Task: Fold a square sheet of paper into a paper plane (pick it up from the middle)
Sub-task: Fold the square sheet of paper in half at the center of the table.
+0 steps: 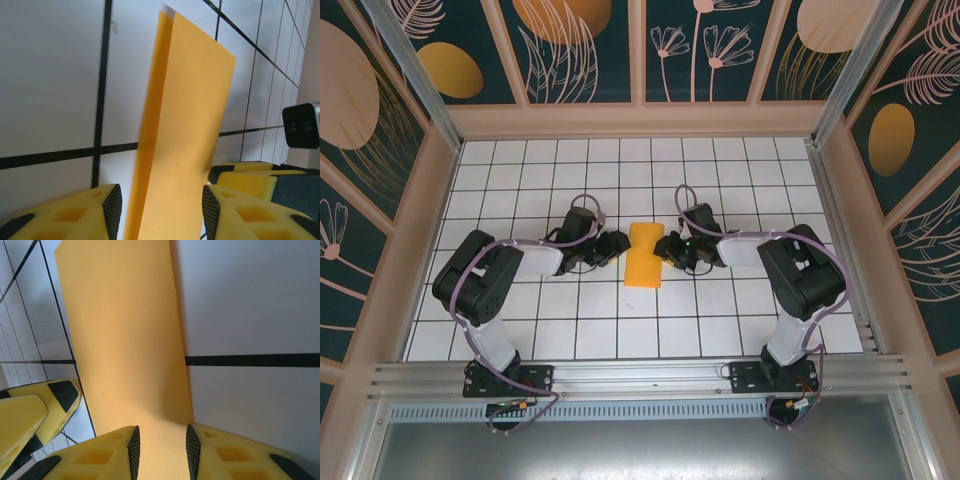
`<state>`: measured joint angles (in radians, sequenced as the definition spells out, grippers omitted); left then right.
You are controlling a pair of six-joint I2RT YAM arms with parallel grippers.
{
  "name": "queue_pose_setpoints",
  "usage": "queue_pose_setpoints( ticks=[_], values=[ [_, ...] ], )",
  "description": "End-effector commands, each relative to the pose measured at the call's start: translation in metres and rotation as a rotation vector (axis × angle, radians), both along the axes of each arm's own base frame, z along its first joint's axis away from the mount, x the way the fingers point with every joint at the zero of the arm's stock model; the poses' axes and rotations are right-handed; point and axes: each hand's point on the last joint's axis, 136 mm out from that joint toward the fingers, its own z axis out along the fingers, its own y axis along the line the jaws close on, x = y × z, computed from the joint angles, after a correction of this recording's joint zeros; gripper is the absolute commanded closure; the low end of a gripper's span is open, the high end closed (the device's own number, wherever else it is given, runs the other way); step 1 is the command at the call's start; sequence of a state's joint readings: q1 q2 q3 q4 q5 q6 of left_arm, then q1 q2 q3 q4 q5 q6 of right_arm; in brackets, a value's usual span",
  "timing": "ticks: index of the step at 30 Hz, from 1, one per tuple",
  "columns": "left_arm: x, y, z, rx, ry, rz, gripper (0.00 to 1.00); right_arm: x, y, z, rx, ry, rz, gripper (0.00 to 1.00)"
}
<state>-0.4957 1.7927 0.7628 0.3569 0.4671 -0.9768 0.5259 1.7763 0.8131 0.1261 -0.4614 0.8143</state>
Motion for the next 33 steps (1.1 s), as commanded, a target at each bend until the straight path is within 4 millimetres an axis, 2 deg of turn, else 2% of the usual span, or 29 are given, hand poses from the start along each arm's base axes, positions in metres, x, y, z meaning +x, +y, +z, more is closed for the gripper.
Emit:
queue_pose_setpoints(
  ticks=[1, 15, 23, 33],
  values=[
    [0.006, -0.01, 0.005, -0.032, -0.021, -0.042, 0.54, -0.024, -0.014, -0.028, -0.063, 0.101, 0.003, 0.66],
    [0.003, -0.02, -0.007, -0.046, 0.013, -0.083, 0.57, -0.026, -0.015, -0.033, -0.08, 0.117, 0.006, 0.66],
    [0.002, -0.028, 0.011, -0.091, -0.027, -0.112, 0.67, -0.025, -0.015, -0.034, -0.082, 0.122, 0.008, 0.67],
    [-0.008, -0.036, 0.03, -0.215, -0.05, -0.147, 0.65, -0.022, -0.01, -0.026, -0.05, 0.099, 0.006, 0.66]
  ],
)
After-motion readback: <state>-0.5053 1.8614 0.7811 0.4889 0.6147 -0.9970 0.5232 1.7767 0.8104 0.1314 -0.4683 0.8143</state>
